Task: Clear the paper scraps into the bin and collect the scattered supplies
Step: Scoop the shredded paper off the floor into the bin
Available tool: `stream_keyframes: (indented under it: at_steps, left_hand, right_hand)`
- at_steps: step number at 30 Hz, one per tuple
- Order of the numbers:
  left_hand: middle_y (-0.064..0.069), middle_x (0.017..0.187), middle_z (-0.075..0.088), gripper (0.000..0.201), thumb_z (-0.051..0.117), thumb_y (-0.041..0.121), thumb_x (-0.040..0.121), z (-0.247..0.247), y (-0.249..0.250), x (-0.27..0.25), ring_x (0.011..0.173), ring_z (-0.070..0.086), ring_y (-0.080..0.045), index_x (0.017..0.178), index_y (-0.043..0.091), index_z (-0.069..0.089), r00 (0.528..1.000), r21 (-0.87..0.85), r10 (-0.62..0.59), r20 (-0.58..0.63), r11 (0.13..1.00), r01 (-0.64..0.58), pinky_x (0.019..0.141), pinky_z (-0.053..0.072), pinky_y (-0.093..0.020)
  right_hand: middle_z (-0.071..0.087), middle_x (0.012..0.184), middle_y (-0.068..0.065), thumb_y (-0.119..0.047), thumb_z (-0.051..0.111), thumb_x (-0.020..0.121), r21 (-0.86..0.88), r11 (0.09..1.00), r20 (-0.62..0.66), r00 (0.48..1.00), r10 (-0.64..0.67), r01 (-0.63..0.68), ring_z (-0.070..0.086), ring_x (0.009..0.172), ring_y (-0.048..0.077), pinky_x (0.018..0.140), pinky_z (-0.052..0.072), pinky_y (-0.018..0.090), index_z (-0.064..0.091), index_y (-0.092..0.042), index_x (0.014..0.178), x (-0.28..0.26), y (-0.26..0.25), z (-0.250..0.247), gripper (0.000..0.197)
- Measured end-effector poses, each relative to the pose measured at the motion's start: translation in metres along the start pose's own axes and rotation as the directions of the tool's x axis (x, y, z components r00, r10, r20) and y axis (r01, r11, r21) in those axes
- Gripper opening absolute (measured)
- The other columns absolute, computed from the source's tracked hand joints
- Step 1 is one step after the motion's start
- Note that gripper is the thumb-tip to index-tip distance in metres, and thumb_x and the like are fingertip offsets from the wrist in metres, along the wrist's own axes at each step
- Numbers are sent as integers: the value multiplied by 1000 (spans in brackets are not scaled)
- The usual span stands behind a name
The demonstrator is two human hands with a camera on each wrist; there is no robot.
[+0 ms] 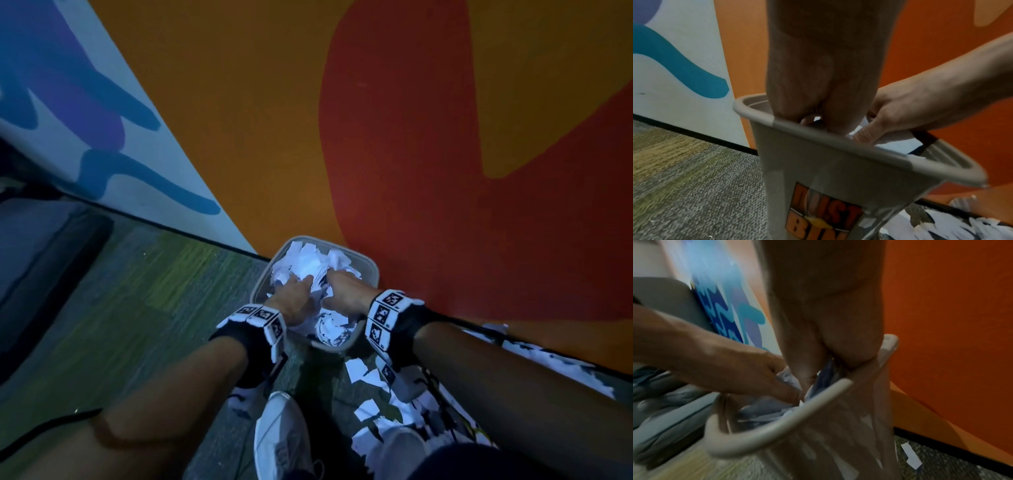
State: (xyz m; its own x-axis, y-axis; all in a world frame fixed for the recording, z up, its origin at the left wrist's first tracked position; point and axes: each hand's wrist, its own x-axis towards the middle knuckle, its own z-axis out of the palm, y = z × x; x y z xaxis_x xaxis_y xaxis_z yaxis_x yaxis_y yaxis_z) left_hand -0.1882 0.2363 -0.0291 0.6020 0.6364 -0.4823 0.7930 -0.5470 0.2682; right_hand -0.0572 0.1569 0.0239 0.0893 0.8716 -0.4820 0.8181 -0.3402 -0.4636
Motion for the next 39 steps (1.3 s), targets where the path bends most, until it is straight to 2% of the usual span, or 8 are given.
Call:
stream_keyframes:
  at_steps: [7,14,19,25,31,34,36,39]
  left_hand:
    - [-16,121,61,39,54,20,96,-1,3,11,113,60,-34,130,4,41,988,45,-40,150,998,34,89,50,-42]
    - [-7,142,51,65,71,36,89,-60,5,-40,131,48,-29,142,14,42,993,-163,-28,113,986,46,108,41,-45]
    - [-4,161,28,91,73,40,88,-81,2,-65,144,34,-25,158,20,19,999,-191,11,30,982,-5,115,32,-38]
    - [-5,153,42,59,62,33,97,-71,5,-64,132,48,-24,151,25,39,990,-198,138,-30,970,-141,107,41,-35]
    - [1,144,53,53,70,20,91,-38,-3,-34,125,56,-24,141,23,53,973,-168,47,227,986,-8,106,46,-42]
    - [1,127,66,47,73,9,87,-31,-3,-19,99,66,-20,131,17,61,947,-191,32,319,981,31,85,56,-35]
    - [0,112,70,40,79,15,81,-29,-1,-8,82,66,-16,119,17,66,955,-145,-19,297,987,65,72,54,-29]
    - [-3,118,69,49,80,32,78,-27,2,2,95,66,-21,124,34,63,955,-5,-2,298,1000,4,85,55,-33]
  right_hand:
    - [56,82,5,-21,59,89,-80,997,87,996,6,1,58,75,25,47,37,26,51,-11,87,13,1,1,13]
    - [56,124,-1,-35,72,87,84,995,84,994,-68,61,56,68,6,50,43,19,36,-20,148,-6,1,-38,73]
    - [50,141,4,-35,77,83,79,993,47,995,-86,83,69,74,14,71,61,37,35,-36,148,-24,-1,-63,77]
    - [60,132,6,-39,78,81,-67,993,17,996,-93,93,63,103,17,91,51,36,39,-23,149,-24,-1,-63,79]
    - [62,106,0,-48,77,77,-230,970,228,974,-21,75,60,97,21,84,51,38,56,-22,102,10,14,-18,41]
    - [57,97,4,-46,75,79,-332,942,247,968,40,46,59,90,25,83,52,40,48,-20,84,26,14,-8,38]
    - [58,93,7,-41,76,81,-380,924,257,964,63,40,60,84,27,77,51,38,47,-15,81,35,12,-3,39]
    - [55,85,6,-38,77,81,-425,902,282,958,54,75,58,77,28,65,46,33,52,-7,88,47,12,4,40]
